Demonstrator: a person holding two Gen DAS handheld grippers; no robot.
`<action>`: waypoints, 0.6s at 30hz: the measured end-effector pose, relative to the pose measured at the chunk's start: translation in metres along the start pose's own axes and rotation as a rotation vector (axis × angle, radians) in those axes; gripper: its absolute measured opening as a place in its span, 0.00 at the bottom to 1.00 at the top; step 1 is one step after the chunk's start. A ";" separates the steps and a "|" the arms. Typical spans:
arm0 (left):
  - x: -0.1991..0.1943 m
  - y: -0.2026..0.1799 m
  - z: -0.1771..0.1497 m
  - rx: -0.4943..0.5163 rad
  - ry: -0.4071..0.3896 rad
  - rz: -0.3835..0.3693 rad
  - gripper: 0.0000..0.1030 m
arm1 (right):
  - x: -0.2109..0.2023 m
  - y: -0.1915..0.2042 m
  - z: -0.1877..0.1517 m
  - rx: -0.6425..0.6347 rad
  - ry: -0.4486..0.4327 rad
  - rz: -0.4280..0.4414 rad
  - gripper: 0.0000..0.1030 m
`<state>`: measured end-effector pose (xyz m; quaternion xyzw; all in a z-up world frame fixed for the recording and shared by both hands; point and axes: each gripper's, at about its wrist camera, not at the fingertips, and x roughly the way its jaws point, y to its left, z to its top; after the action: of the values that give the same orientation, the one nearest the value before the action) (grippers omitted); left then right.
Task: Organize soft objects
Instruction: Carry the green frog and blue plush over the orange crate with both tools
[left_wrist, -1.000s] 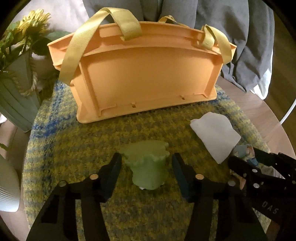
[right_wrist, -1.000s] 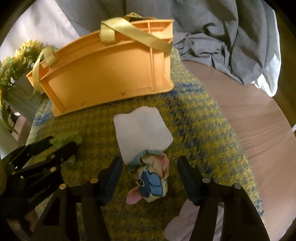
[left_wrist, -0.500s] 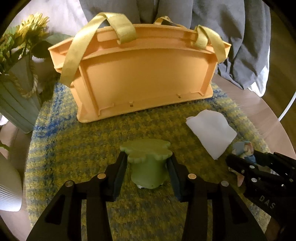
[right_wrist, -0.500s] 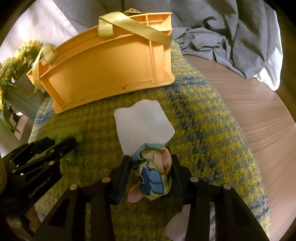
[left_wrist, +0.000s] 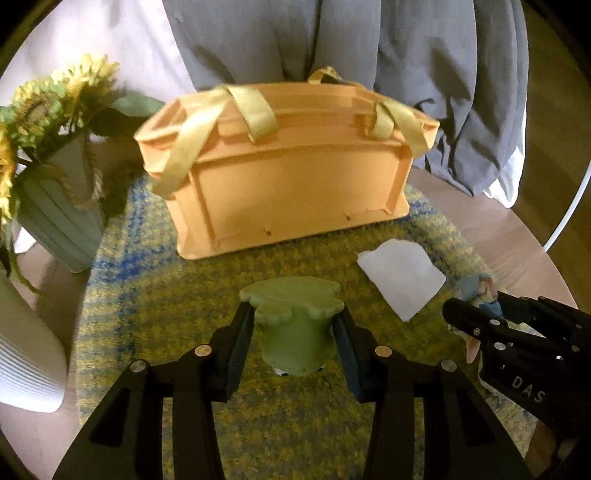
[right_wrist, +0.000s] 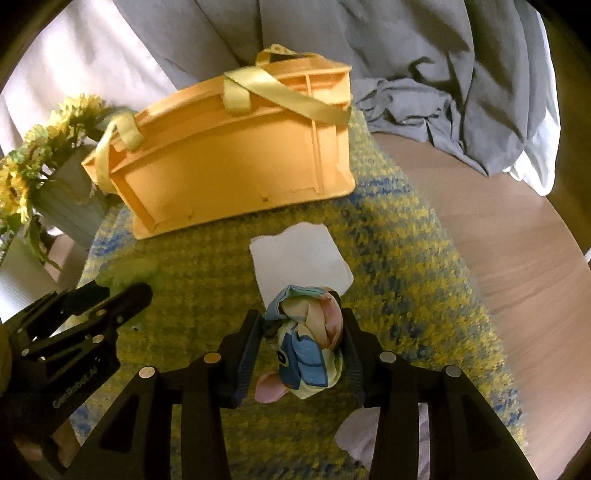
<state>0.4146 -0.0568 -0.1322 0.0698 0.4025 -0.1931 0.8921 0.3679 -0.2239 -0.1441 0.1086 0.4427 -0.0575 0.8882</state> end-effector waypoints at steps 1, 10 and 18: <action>-0.005 0.000 0.001 0.000 -0.011 0.004 0.42 | -0.003 0.001 0.001 -0.003 -0.007 0.002 0.42; -0.040 -0.002 0.009 -0.008 -0.089 0.024 0.42 | -0.033 0.009 0.009 -0.041 -0.074 0.036 0.42; -0.068 -0.004 0.017 -0.028 -0.155 0.037 0.42 | -0.061 0.013 0.019 -0.067 -0.144 0.064 0.42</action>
<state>0.3841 -0.0459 -0.0699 0.0496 0.3334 -0.1758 0.9249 0.3485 -0.2152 -0.0824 0.0886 0.3755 -0.0219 0.9223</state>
